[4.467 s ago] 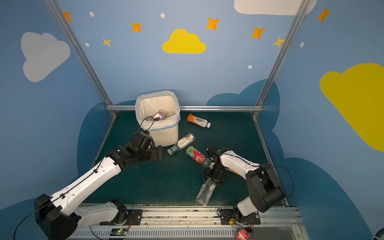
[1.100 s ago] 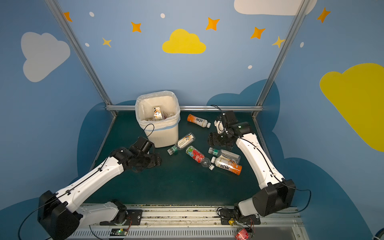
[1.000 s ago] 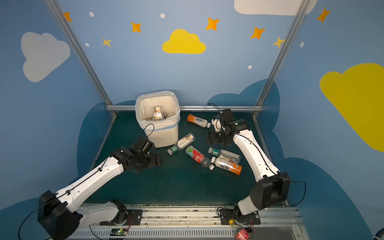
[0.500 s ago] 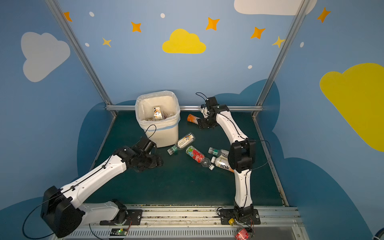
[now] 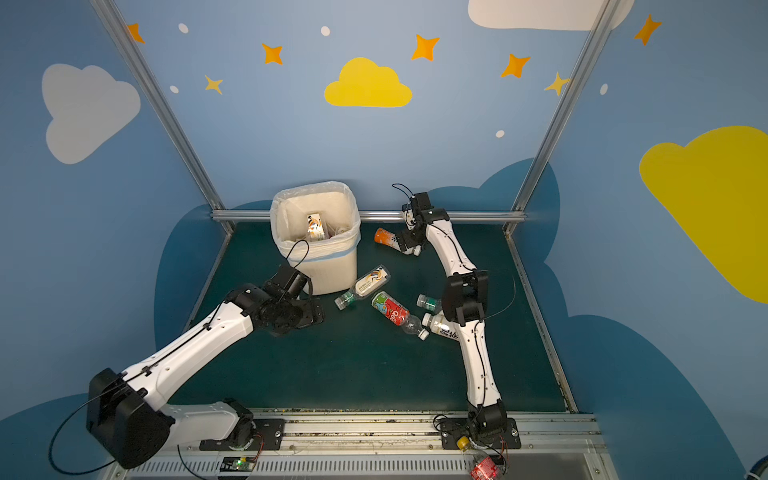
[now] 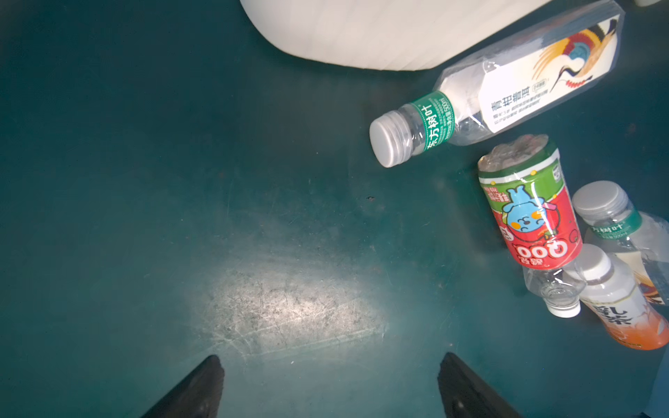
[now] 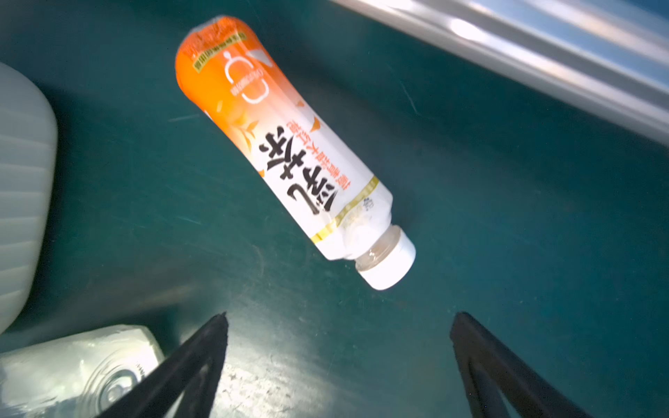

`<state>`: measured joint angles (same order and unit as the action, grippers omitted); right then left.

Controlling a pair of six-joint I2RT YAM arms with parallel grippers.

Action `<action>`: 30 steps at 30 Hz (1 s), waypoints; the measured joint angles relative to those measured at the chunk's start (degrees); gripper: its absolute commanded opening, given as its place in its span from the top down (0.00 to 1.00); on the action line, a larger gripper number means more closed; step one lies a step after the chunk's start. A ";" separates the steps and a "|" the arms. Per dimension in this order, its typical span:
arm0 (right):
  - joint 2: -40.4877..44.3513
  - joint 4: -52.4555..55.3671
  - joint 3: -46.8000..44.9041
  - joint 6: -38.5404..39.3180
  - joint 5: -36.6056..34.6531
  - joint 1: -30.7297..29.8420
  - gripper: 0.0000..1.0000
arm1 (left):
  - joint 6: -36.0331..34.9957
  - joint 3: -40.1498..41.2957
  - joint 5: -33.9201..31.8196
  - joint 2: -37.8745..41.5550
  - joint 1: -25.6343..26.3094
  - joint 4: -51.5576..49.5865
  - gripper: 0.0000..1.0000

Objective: Throw the plastic bottles in the bin
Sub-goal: Pick up the plastic bottle from the top-center of the table.

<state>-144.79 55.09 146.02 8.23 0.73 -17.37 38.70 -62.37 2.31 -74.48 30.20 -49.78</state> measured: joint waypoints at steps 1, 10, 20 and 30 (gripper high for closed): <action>-0.37 -0.37 0.72 0.26 0.92 0.33 0.03 | 0.13 -0.39 -0.07 -0.33 -0.07 -0.28 0.06; -4.26 -1.62 3.89 1.22 8.48 2.73 0.03 | 0.11 -2.25 -1.29 -1.57 -0.68 -2.64 0.06; -7.28 -2.16 4.85 0.11 10.86 2.86 0.03 | -0.39 -2.34 -1.77 -0.83 -2.95 -4.28 0.06; -8.35 -2.10 4.85 -0.55 11.19 2.86 0.03 | -0.94 -2.34 -1.73 0.48 -4.24 -5.25 0.06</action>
<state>-153.14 52.99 150.87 7.68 11.92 -14.50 37.76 -64.71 0.58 -74.00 25.96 -55.02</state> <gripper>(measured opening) 0.971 0.937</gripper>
